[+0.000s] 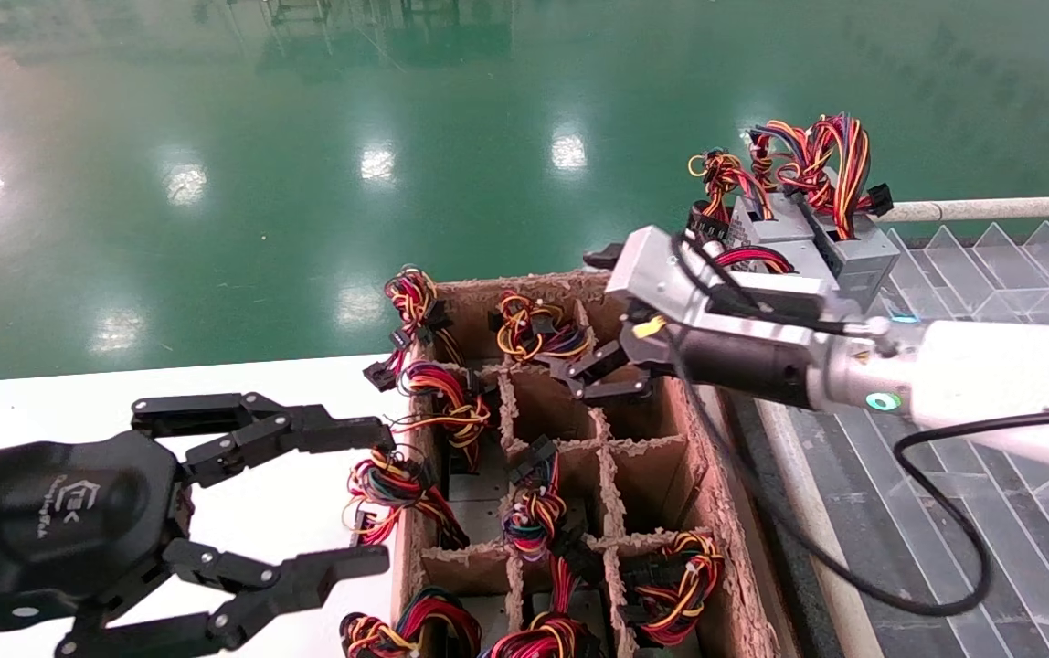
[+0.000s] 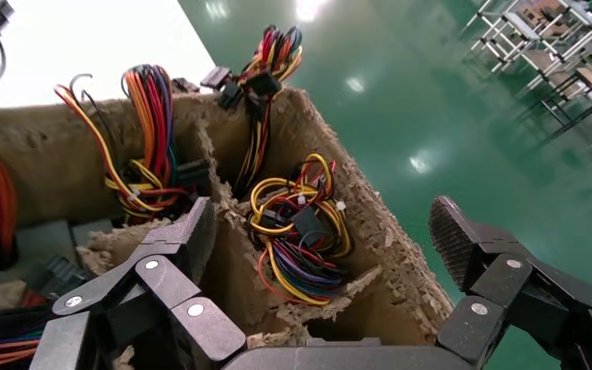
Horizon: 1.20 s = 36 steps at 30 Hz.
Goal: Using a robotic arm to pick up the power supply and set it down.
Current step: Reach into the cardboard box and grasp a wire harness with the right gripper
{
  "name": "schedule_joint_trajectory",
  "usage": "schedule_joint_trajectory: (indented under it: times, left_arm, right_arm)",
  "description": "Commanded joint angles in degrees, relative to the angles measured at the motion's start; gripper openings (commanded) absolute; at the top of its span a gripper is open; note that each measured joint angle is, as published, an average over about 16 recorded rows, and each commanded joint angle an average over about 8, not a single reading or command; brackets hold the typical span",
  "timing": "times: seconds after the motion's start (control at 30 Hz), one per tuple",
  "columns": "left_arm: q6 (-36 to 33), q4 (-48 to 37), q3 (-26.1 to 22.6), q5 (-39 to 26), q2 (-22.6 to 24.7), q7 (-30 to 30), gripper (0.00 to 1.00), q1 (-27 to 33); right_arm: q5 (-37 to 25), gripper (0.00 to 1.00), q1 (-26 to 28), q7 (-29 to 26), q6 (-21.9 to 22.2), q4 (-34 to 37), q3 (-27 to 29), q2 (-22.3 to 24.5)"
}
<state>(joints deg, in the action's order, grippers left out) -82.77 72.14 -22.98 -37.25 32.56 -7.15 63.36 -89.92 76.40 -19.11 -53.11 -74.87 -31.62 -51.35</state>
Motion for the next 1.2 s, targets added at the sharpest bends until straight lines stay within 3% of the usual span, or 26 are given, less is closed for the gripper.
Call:
schedule_joint_trajectory:
  times: [0.03, 0.07, 0.13, 0.3, 1.2]
  left_arm:
    - [0.0, 0.0, 0.0, 0.0, 0.0, 0.0, 0.00, 0.0]
    - [0.0, 0.0, 0.0, 0.0, 0.0, 0.0, 0.00, 0.0]
    - [0.0, 0.0, 0.0, 0.0, 0.0, 0.0, 0.00, 0.0]
    - [0.0, 0.0, 0.0, 0.0, 0.0, 0.0, 0.00, 0.0]
    - [0.0, 0.0, 0.0, 0.0, 0.0, 0.0, 0.00, 0.0]
  right_arm:
    - [-3.2, 0.43, 0.4, -1.3, 1.2, -0.2, -1.1, -0.7]
    - [-4.5, 0.31, 0.4, -1.8, 1.6, -0.1, -1.5, -1.0]
    - [-6.8, 0.17, 0.5, -2.7, 2.4, 0.2, -2.2, -1.5]
    - [-10.1, 0.00, 0.3, -4.4, 3.5, 1.4, -3.4, -2.8]
    - [-9.9, 0.00, 0.2, 0.0, 7.4, 8.6, -3.6, -7.3]
